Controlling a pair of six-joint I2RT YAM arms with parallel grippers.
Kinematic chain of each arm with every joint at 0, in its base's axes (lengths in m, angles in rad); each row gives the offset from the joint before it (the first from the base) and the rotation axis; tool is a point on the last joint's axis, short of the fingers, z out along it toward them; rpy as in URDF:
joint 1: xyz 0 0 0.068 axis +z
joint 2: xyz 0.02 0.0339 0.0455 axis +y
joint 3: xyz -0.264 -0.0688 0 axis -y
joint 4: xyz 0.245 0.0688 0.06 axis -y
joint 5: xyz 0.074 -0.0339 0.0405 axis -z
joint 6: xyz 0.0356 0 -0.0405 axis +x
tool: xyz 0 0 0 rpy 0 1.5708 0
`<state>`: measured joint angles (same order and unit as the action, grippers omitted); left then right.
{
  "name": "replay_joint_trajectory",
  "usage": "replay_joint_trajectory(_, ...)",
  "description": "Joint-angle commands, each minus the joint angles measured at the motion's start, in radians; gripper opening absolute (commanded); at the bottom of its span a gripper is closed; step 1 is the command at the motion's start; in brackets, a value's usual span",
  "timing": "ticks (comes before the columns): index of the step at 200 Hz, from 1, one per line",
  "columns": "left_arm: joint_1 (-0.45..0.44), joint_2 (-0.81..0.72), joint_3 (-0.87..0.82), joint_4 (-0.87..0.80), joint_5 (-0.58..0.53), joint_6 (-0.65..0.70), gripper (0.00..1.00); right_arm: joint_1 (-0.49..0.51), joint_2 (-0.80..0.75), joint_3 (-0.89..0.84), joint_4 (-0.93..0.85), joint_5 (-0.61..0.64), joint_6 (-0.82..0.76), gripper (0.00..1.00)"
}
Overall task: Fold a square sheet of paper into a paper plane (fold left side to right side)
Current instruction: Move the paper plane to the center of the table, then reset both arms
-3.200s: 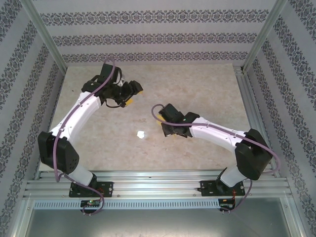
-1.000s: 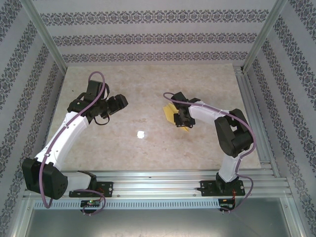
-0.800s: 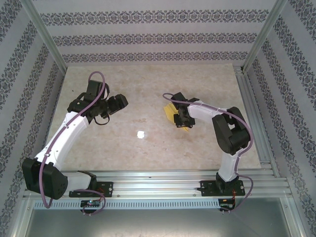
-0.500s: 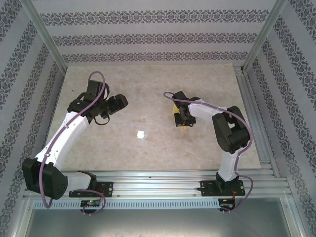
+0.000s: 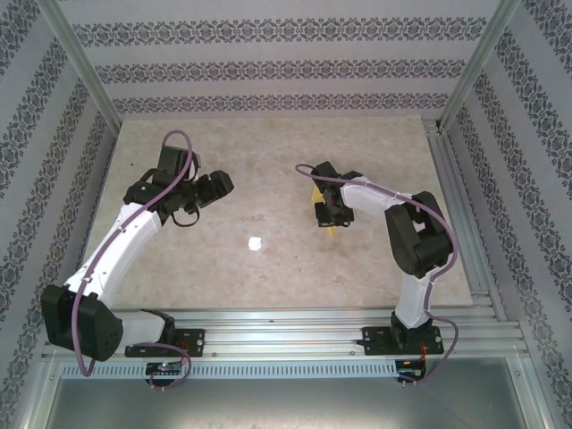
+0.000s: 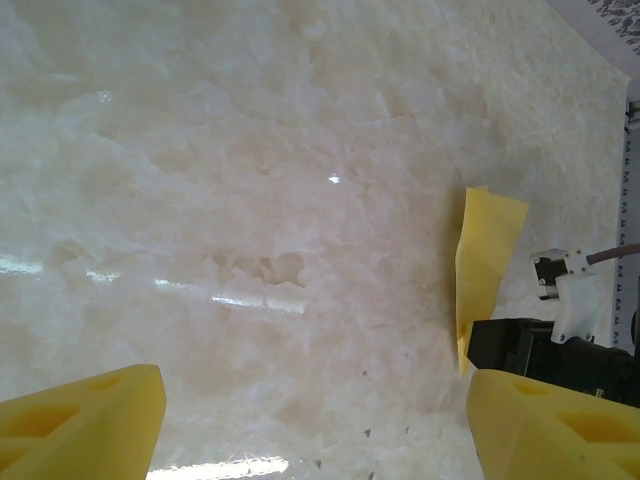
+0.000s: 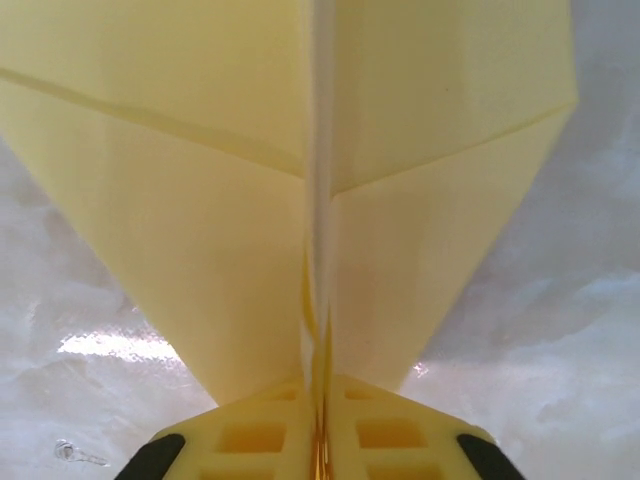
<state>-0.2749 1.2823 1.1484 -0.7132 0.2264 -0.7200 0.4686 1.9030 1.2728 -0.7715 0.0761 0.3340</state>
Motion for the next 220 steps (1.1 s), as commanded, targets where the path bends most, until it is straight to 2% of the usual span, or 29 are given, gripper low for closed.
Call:
replay_joint_trajectory(1, 0.01, -0.046, -0.05, 0.077, 0.004, 0.038, 0.8, -0.008, -0.03, 0.034, -0.03, -0.001, -0.019, 0.16)
replay_joint_trajectory(35, 0.009, -0.077, -0.062, 0.059, -0.03, 0.062, 0.81, -0.008, -0.141, 0.046, -0.089, 0.031, -0.032, 0.27)
replay_joint_trajectory(54, 0.01, -0.097, -0.057, 0.044, -0.041, 0.087, 0.82, -0.014, -0.233, 0.035, -0.099, 0.009, -0.043, 0.34)
replay_joint_trajectory(72, 0.01, -0.132, -0.065, 0.031, -0.08, 0.1, 0.87, -0.029, -0.342, 0.011, -0.098, -0.013, -0.05, 0.42)
replay_joint_trajectory(94, 0.01, -0.202, -0.117, 0.053, -0.146, 0.093, 1.0, -0.089, -0.495, -0.049, -0.045, -0.077, -0.055, 0.53)
replay_joint_trajectory(119, 0.01, -0.286, -0.196, 0.097, -0.228, 0.087, 1.0, -0.186, -0.672, -0.167, 0.073, -0.087, -0.061, 0.64)
replay_joint_trajectory(135, 0.01, -0.341, -0.259, 0.139, -0.296, 0.112, 1.0, -0.243, -0.782, -0.27, 0.163, -0.043, -0.051, 0.77)
replay_joint_trajectory(146, 0.01, -0.389, -0.316, 0.194, -0.339, 0.149, 1.0, -0.277, -0.851, -0.36, 0.246, 0.004, -0.044, 0.97)
replay_joint_trajectory(183, 0.01, -0.55, -0.547, 0.421, -0.621, 0.268, 1.0, -0.402, -0.972, -0.62, 0.455, 0.128, -0.065, 0.98)
replay_joint_trajectory(204, 0.01, -0.61, -0.687, 0.557, -0.755, 0.361, 1.0, -0.46, -0.976, -0.772, 0.666, 0.162, -0.098, 0.98)
replay_joint_trajectory(220, 0.015, -0.606, -0.756, 0.639, -0.781, 0.429, 1.0, -0.502, -0.932, -0.865, 0.859, 0.156, -0.13, 0.98)
